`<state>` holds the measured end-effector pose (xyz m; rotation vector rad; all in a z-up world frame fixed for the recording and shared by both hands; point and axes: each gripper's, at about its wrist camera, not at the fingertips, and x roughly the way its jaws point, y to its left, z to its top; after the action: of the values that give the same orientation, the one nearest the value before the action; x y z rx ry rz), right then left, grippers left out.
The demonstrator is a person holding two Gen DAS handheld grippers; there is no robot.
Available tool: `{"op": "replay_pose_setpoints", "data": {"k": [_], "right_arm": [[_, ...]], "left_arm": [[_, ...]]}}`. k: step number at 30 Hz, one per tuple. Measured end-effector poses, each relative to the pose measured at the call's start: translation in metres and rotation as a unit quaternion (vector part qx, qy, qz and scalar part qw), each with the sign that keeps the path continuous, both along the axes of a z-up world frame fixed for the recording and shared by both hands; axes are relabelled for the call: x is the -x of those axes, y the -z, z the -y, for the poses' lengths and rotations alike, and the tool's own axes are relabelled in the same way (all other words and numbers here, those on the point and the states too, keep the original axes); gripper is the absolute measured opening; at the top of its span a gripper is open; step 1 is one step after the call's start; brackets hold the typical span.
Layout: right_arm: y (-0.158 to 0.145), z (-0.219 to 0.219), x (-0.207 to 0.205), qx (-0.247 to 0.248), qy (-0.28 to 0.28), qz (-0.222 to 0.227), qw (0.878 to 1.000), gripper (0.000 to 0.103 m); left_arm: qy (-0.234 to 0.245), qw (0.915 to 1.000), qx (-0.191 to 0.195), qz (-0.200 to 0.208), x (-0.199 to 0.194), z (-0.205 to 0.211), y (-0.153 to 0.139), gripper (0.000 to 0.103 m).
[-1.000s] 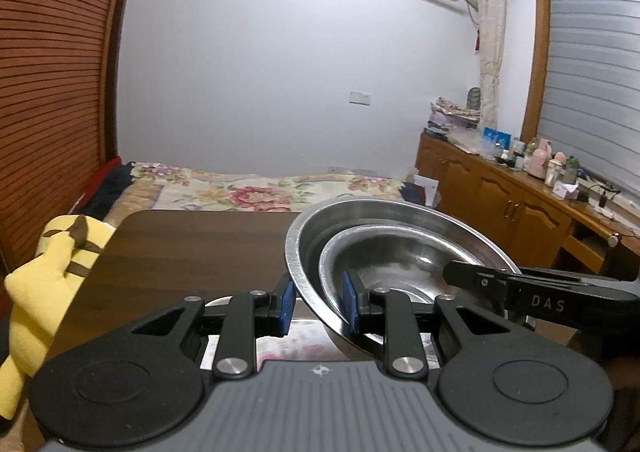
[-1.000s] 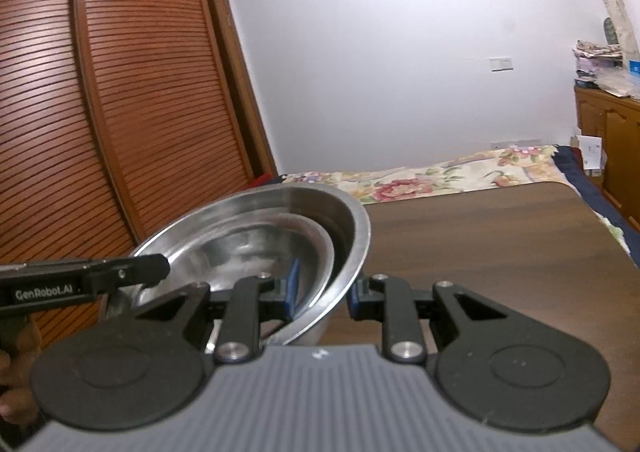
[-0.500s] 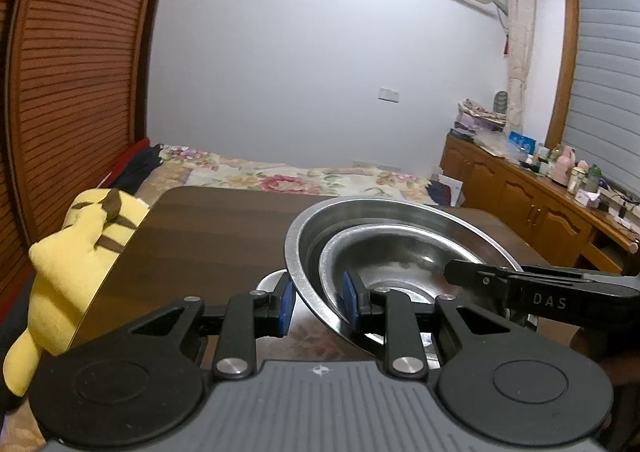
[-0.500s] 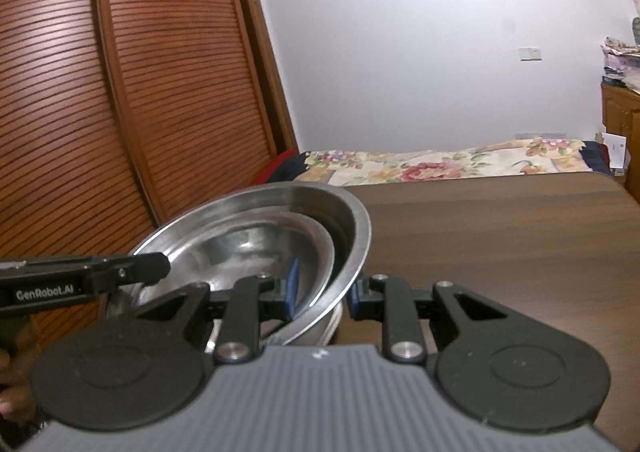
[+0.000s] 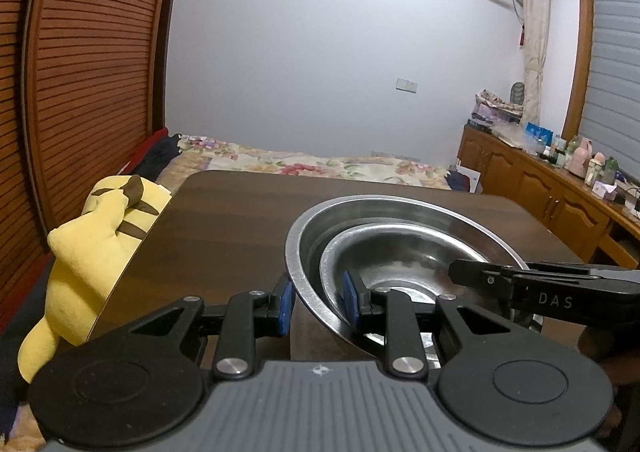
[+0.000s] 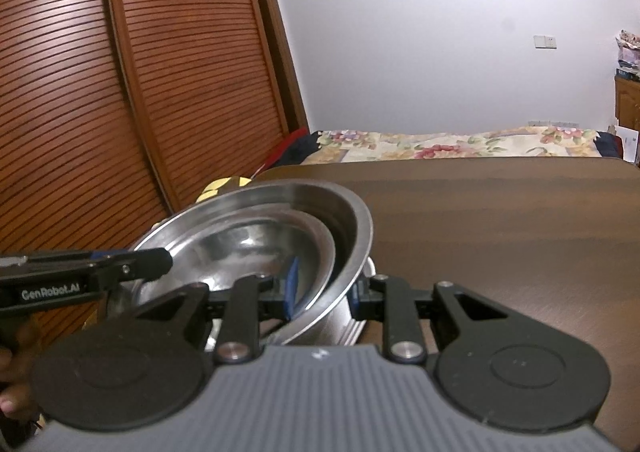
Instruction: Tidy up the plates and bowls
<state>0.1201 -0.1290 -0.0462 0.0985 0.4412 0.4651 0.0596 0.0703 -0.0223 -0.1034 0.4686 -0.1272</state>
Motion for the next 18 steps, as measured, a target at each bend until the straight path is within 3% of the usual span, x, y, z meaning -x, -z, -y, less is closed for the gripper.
{"op": "replay_pose_setpoints", "data": {"k": [18], "right_arm": [[0.009,-0.008,-0.006,0.008,-0.002,-0.01,1.0,0.028]], "left_arm": [[-0.005,0.9999,-0.011,-0.007,-0.008,0.002,0.013,0.029]]}}
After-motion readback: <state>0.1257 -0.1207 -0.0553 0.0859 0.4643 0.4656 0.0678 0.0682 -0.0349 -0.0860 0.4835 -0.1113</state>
